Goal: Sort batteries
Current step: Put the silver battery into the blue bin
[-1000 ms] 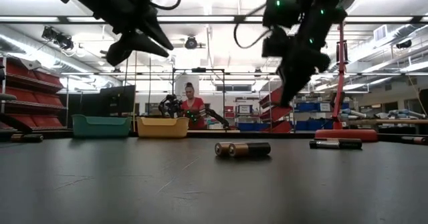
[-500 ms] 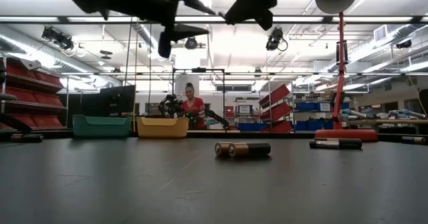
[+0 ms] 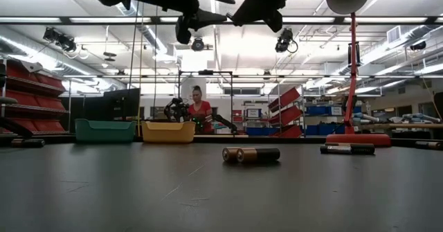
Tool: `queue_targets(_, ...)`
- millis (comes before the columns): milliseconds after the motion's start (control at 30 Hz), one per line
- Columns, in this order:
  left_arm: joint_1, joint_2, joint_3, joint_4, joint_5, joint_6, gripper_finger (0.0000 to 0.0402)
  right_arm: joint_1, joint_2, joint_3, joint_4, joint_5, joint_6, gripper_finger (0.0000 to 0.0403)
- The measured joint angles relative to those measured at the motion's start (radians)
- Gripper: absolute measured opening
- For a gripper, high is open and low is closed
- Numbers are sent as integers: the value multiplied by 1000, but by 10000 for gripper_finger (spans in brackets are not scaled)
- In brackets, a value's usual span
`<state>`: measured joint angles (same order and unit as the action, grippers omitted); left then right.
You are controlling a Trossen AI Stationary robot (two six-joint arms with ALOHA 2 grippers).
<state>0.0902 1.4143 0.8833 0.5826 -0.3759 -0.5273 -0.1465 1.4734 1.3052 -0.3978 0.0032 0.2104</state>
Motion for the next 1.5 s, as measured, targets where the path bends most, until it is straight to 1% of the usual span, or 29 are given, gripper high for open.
queue_targets(133, 0, 11, 0, -7, 11, -7, 202, -3, 0, 0, 24, 24, 0, 23)
queue_targets(300, -6, 24, 1, 1, 20, -49, 201, -4, 0, 0, 75, 30, -1, 23)
queue_targets(367, -11, 30, 1, 13, 0, -44, 189, -4, 0, 0, 89, 36, -1, 23)
queue_targets(433, -21, 31, 1, 29, -22, -9, 152, -4, 0, 0, 91, 36, -2, 23)
queue_targets(467, -25, 31, 1, 36, -26, 4, 121, -4, 0, 0, 93, 36, -1, 23)
queue_targets(533, -27, 31, 1, 39, -31, 22, 46, -3, 0, 0, 99, 34, -5, 23)
queue_targets(567, -26, 31, 1, 40, -31, 26, 31, -1, 0, 0, 102, 36, -5, 24)
queue_targets(633, -25, 30, 1, 39, -33, 26, 33, -1, 0, 0, 118, 37, -5, 42)
queue_targets(833, -19, 30, 2, 28, -42, 47, 33, 0, 0, -1, 114, 70, 22, 124)
queue_targets(1000, 20, 29, -1, -28, -48, 41, 33, 0, -6, 0, 51, 79, 24, 163)
queue_targets(1100, 56, -3, -1, -122, -49, 23, 33, 1, -21, 0, -5, 81, 24, 176)
queue_targets(1200, 100, -49, -1, -274, -50, 21, 33, 0, -48, 0, -60, 94, 26, 181)
queue_targets(1333, 199, -93, -1, -552, -60, -5, 33, 0, -74, 0, -131, 116, 25, 180)
queue_targets(1467, 344, -99, -1, -917, -91, -154, 33, 13, -87, 0, -176, 116, 52, 173)
queue_targets(1500, 381, -99, -5, -986, -102, -174, 33, 21, -87, 0, -185, 116, 67, 172)
